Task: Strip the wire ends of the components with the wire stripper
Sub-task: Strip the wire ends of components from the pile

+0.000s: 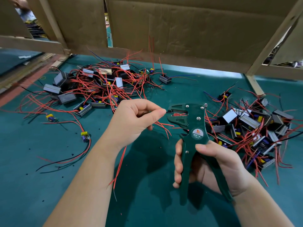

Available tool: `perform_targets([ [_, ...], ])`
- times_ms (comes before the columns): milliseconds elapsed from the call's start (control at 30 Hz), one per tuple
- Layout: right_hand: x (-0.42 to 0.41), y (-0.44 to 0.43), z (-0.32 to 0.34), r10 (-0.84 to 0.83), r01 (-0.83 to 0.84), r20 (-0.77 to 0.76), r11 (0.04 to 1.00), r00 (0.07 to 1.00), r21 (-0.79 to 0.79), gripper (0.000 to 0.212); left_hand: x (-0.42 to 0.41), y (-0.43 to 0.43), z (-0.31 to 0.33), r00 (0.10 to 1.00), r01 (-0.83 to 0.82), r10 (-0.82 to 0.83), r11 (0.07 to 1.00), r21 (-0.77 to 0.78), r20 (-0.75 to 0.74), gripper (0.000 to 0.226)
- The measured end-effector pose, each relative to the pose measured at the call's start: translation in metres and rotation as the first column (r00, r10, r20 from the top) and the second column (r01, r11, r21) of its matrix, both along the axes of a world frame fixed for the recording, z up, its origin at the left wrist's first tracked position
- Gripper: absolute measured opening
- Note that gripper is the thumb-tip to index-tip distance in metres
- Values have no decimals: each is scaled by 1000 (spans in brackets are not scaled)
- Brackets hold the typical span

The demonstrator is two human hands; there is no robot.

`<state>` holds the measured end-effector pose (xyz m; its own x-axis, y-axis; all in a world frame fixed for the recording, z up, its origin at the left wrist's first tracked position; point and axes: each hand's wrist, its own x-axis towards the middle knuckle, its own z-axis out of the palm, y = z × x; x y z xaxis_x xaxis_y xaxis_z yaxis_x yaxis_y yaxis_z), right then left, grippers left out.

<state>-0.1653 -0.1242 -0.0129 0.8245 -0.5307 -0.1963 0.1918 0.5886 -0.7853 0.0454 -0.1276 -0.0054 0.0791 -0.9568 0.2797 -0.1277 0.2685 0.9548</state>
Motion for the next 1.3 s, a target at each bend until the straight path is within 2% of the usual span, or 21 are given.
perform_targets([
  [233,1,3,0,-80,77,-55,996,995,-43,49,-4,1,1,1000,-2,2,1000,2,20,14],
  [400,2,2,-1,-73,69,-72,996,995,-51,56,-4,2,3,1000,0,0,1000,14,-14,13],
  [633,1,3,-2,-47,43,-56,997,997,-67,51,-2,5,8,997,1,0,1000,14,-76,4],
  [767,1,2,-2,-54,50,-57,996,997,-69,50,0,2,7,999,-11,12,1000,6,-49,2],
  [900,1,3,-2,-61,57,-58,996,996,-71,50,1,0,3,1000,-12,12,1000,5,-21,10],
  [1300,1,3,-2,-50,47,-59,998,997,-49,52,-1,0,0,999,11,-11,1000,8,-43,10],
])
